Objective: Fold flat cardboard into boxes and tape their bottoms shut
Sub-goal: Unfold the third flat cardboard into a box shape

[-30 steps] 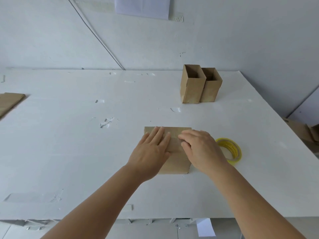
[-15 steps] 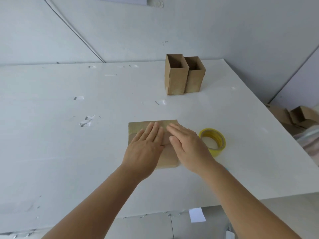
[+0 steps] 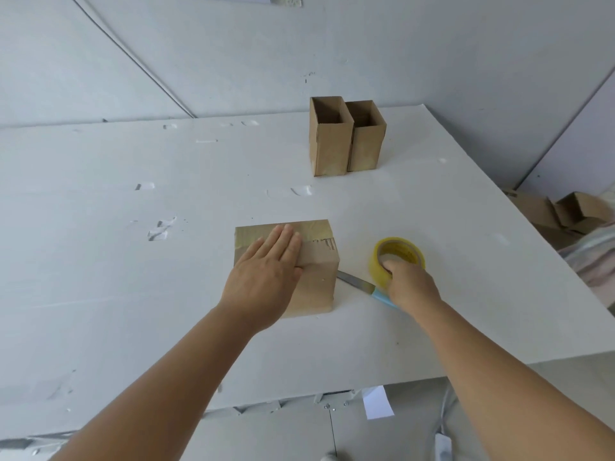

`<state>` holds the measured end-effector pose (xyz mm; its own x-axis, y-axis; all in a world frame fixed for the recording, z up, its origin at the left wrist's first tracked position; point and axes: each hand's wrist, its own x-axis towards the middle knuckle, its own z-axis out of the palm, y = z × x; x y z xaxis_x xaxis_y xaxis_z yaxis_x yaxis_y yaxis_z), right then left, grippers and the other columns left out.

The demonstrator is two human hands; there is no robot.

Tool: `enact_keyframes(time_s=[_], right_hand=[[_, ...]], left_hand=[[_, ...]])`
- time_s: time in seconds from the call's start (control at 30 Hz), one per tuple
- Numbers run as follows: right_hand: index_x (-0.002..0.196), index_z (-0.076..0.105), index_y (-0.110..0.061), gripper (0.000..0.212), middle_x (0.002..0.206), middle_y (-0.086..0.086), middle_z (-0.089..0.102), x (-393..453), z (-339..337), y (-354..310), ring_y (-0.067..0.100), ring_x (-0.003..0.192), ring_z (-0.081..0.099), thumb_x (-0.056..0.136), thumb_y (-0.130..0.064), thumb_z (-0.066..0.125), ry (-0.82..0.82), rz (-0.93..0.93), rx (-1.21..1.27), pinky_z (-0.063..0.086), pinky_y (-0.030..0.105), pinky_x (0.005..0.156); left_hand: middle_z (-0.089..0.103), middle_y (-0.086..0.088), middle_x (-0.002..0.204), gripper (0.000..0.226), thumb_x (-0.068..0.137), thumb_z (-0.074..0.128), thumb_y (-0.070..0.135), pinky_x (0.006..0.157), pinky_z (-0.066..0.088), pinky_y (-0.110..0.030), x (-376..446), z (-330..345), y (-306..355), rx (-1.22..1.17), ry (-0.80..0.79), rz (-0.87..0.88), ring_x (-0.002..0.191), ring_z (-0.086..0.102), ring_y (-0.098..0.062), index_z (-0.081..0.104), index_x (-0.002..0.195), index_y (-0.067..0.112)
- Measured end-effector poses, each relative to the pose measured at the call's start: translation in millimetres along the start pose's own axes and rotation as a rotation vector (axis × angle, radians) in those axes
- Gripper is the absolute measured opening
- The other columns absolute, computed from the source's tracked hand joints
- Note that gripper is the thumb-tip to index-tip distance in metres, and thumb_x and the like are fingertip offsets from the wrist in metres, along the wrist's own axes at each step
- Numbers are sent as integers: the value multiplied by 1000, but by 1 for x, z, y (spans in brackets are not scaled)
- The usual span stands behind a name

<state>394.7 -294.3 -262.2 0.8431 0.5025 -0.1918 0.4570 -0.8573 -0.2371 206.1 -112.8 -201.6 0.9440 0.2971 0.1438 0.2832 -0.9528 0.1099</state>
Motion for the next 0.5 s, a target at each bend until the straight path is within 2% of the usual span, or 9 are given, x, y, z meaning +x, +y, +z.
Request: enact_keyframes(time_s=[0.1,0.17,0.23,0.3,0.37,0.43,0.5], right_hand=[[120,59,-25,39,110,10,65,3,-5,3,36,100,58,88,-8,47,92,27,144,42,31,73],[111,64,-18,27,97,9,67,1,-15,3,37,96,59,88,-12,51,197,35,296,41,30,69],[104,67,-15,21,94,5,70,-2,-30,-2,29,95,63,86,-14,56,268,26,503,47,32,74],[111,68,-17,28,102,-3,72,-10,-47,-14,12,94,66,84,-12,59,294,2,771,50,28,80],[112,67,-23,31,94,-20,70,-21,-64,-31,-5,87,66,84,-11,61,298,-77,996,48,12,73],[106,66,-28,30,87,-26,69,-31,-77,-52,-9,84,65,84,-9,61,287,-173,1115,45,5,65],[108,66,-26,31,92,-22,70,-41,-86,-73,-7,86,66,85,-7,61,266,-248,1189,46,5,67]], left_hand=[[-5,5,159,57,102,18,39,113,-10,-23,-4,1,0,-7,5,3,138,-17,-1,3,153,18],[-6,6,159,57,102,18,40,113,-11,-22,-5,2,0,-14,12,0,137,-18,-1,3,153,19],[-2,5,160,58,101,20,40,112,-11,-21,-6,1,1,-27,25,5,141,-14,-3,6,153,18],[6,3,161,58,101,24,40,111,-7,-21,-6,-1,1,-50,44,10,146,-4,-8,13,153,17],[14,3,160,56,100,28,38,111,0,-20,-6,-3,3,-106,68,3,147,6,-11,22,151,16],[25,4,157,49,100,33,33,110,12,-21,-4,-7,4,-184,101,-12,145,19,-14,35,147,15],[35,5,151,43,99,40,25,104,24,-23,-2,-12,4,-280,135,-42,136,35,-17,45,141,14]])
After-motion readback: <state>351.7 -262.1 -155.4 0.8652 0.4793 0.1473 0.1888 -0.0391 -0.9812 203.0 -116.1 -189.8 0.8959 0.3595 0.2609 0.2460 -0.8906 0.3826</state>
